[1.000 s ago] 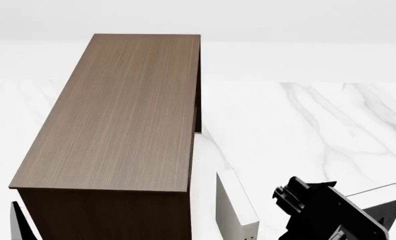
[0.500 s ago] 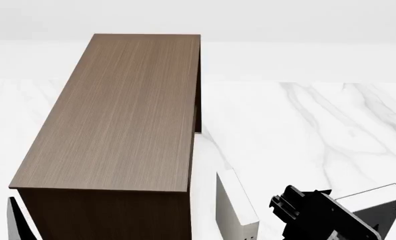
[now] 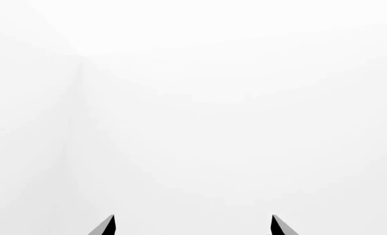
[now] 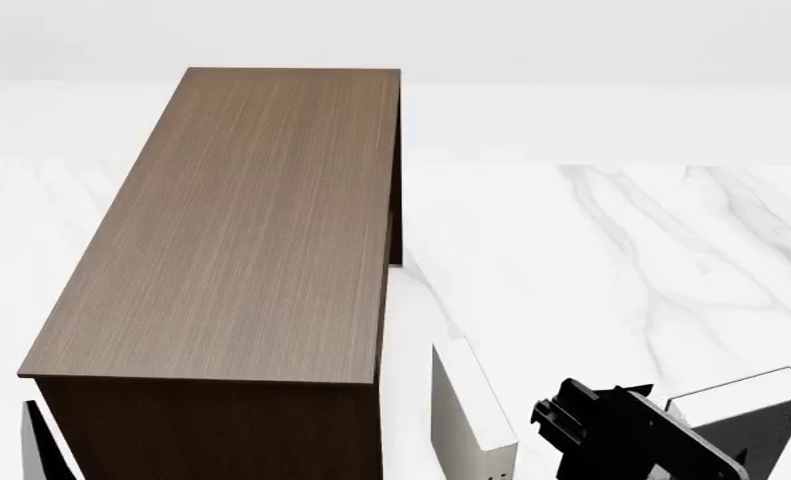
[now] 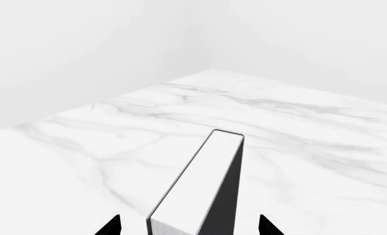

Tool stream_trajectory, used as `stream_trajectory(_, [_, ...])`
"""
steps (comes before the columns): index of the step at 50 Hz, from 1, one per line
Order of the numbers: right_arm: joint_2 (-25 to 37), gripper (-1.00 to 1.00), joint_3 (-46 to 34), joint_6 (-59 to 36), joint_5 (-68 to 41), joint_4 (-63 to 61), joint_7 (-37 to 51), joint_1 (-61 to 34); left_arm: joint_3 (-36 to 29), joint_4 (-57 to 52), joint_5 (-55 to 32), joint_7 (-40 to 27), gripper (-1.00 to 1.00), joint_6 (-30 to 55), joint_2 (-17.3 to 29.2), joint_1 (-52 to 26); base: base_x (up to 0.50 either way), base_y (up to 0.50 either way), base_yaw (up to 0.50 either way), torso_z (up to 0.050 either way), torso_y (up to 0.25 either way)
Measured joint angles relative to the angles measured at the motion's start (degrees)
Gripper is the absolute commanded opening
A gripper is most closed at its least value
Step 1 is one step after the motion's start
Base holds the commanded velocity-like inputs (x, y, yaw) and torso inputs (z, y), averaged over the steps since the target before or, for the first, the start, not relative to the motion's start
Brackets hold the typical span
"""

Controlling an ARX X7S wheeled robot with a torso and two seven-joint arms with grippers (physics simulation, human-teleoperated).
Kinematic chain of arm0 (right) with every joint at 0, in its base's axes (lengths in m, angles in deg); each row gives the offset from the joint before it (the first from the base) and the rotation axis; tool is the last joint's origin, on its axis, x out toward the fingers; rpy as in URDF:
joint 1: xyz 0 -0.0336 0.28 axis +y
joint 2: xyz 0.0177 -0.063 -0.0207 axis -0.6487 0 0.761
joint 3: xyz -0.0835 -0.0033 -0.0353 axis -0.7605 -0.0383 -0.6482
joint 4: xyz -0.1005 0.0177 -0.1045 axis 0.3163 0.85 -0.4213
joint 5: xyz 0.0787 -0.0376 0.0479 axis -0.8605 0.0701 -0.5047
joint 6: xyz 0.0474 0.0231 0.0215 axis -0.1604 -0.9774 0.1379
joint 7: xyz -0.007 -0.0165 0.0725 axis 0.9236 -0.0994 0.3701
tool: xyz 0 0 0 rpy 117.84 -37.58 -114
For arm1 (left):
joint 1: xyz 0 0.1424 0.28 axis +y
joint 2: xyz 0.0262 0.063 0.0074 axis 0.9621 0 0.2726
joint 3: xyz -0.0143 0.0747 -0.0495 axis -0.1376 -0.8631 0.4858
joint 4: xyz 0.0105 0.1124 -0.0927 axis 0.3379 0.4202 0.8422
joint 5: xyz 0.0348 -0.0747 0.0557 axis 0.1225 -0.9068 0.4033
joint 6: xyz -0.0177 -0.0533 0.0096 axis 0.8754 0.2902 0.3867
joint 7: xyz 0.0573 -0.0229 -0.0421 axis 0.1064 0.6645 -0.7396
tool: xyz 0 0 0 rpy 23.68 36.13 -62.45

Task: Pick up the book in the middle and place it on the cabinet shelf.

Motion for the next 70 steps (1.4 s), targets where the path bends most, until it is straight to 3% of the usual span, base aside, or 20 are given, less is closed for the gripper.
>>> stream_trajectory(43, [-0.9, 1.00, -2.1, 7.9, -0.9, 14.4, -3.4, -4.7, -1.3, 4.0, 0.3, -1.5, 1.00, -2.7, 0.5, -1.0, 0.00, 0.00, 0.00, 0.000, 0.000])
stream_trajectory(70, [-2.2, 1.00, -3.0, 14.3, -1.1, 26.4, -5.0, -8.5, -1.1, -2.2, -0.8, -1.3, 1.00, 2.6, 1.4, 0.1, 0.00, 0.00, 0.00, 0.000, 0.000])
